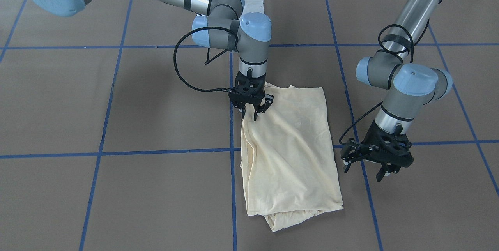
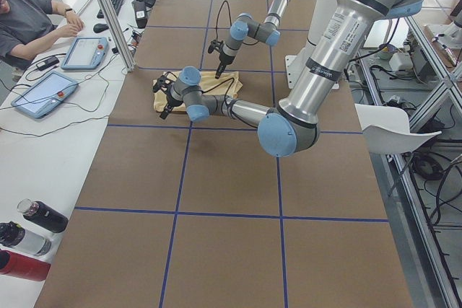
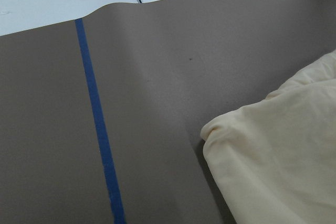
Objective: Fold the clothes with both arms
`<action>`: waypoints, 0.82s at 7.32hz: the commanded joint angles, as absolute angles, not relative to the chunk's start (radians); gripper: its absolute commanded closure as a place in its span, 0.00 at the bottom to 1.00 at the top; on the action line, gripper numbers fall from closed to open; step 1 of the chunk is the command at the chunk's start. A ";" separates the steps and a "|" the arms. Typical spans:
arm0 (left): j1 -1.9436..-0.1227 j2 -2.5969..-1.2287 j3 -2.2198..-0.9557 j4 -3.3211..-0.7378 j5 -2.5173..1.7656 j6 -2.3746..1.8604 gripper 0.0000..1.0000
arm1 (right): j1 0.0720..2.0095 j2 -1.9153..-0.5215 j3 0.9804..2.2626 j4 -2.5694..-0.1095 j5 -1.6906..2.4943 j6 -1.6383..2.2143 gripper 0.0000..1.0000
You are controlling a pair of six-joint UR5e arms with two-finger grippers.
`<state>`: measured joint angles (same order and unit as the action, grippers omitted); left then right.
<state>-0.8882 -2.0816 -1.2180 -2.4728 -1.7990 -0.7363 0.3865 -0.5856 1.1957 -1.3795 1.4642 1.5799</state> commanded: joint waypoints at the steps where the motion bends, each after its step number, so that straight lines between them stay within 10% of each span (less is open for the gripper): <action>1: -0.888 -2.082 -1.218 -2.473 -1.799 -0.736 0.00 | 0.380 -0.587 1.193 -1.382 1.459 1.568 0.49; 2: -0.888 -2.082 -1.218 -2.473 -1.799 -0.736 0.00 | 0.380 -0.589 1.193 -1.385 1.459 1.565 0.54; 3: -0.888 -2.082 -1.218 -2.474 -1.799 -0.736 0.00 | 0.380 -0.588 1.193 -1.387 1.459 1.568 1.00; 6: -0.888 -2.082 -1.218 -2.474 -1.799 -0.738 0.00 | 0.383 -0.588 1.198 -1.387 1.459 1.562 1.00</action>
<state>-0.8882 -2.0816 -1.2180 -2.4732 -1.7994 -0.7373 0.3814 -0.5875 1.1955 -1.3863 1.4591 1.5627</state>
